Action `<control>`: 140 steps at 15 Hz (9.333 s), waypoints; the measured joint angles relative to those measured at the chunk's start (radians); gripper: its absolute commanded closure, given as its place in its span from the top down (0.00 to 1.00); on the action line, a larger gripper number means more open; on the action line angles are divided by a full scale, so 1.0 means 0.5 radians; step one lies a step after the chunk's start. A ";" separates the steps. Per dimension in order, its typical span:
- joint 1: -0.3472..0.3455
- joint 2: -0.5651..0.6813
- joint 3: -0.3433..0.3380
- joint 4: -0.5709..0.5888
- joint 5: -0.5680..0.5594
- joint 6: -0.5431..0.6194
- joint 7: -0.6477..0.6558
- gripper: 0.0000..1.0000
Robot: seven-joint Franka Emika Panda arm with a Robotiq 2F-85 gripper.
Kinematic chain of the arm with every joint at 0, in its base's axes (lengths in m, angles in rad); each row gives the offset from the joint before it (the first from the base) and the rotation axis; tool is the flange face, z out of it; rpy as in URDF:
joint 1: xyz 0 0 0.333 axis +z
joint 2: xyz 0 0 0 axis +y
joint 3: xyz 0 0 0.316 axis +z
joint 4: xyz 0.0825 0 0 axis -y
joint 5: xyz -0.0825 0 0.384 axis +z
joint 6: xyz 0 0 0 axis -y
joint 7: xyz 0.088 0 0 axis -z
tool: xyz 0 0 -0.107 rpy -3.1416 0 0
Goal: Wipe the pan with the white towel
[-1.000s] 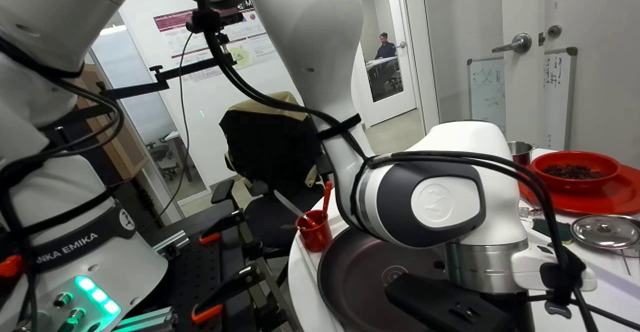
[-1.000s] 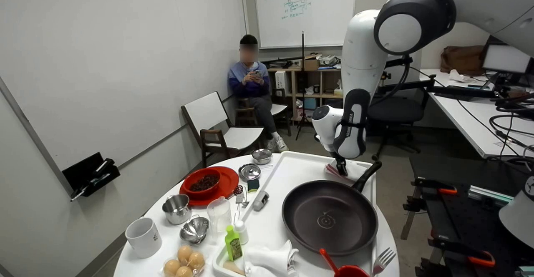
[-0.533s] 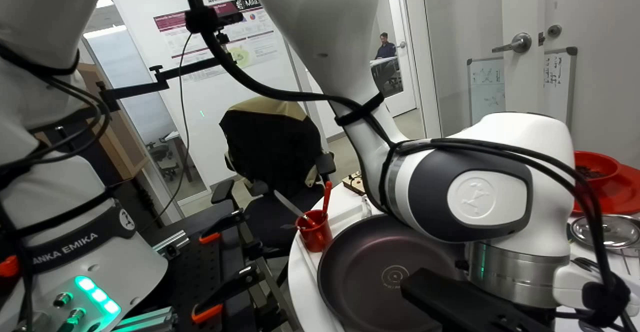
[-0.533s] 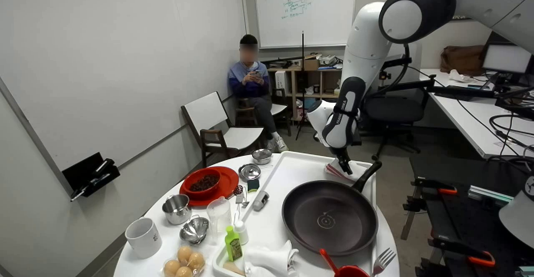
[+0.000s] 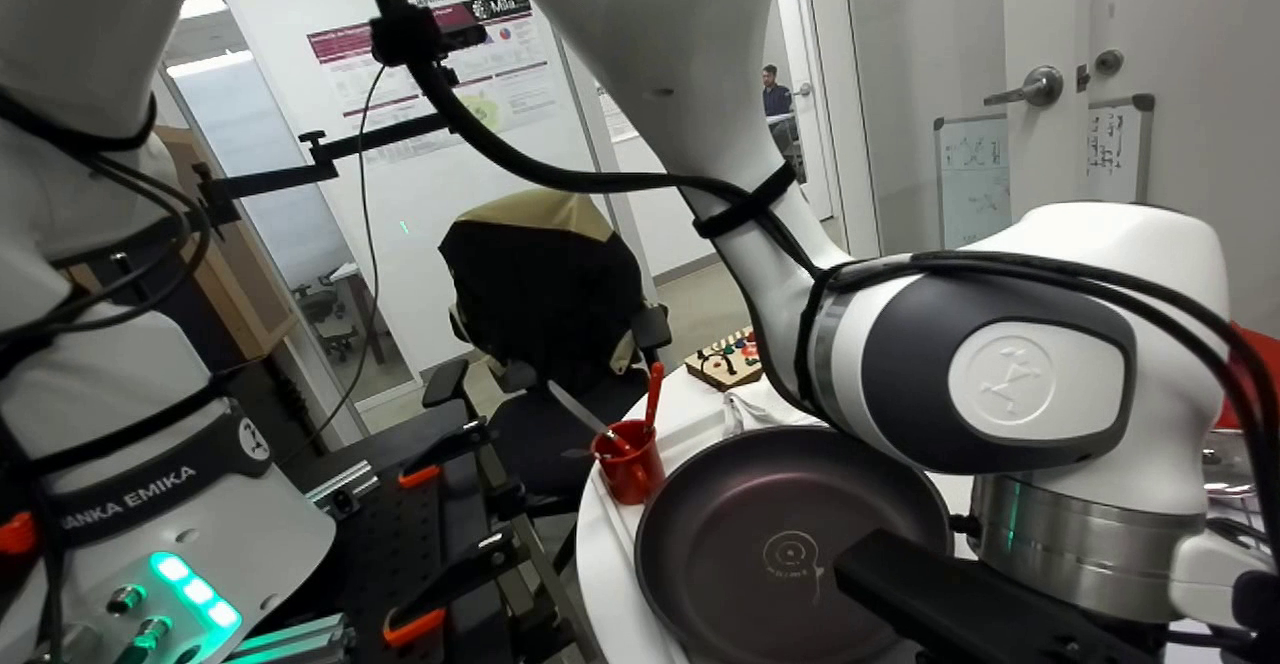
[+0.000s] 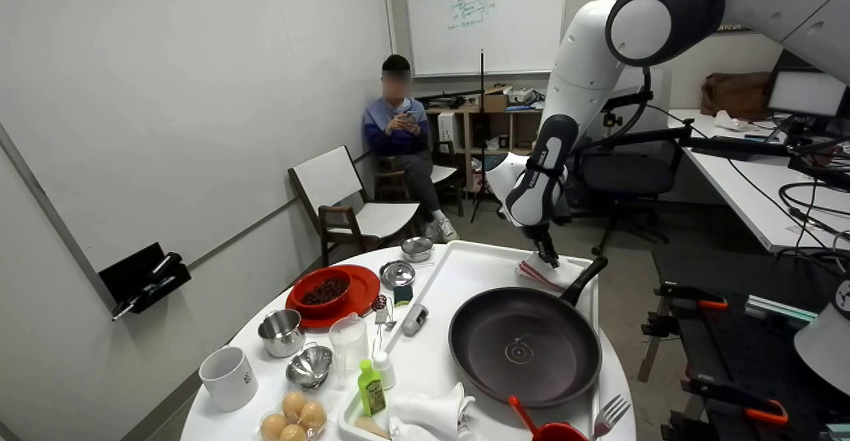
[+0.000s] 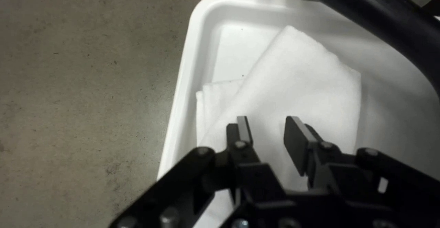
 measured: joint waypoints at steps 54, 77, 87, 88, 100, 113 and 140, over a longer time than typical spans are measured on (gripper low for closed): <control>0.072 -0.509 0.049 -0.119 0.019 -0.065 0.072 0.09; 0.528 -0.709 0.073 -0.749 -0.091 0.408 0.269 0.10; 0.492 -0.690 0.262 -0.775 -0.077 0.315 0.133 0.09; 0.498 -0.681 0.269 -0.775 -0.077 0.311 0.133 0.09; 0.518 -0.517 0.263 -0.655 -0.071 0.300 0.193 0.09; 0.528 -0.364 0.497 -0.536 -0.006 0.339 0.002 0.09; 0.522 -0.468 0.311 -0.951 -0.127 0.287 -0.746 0.09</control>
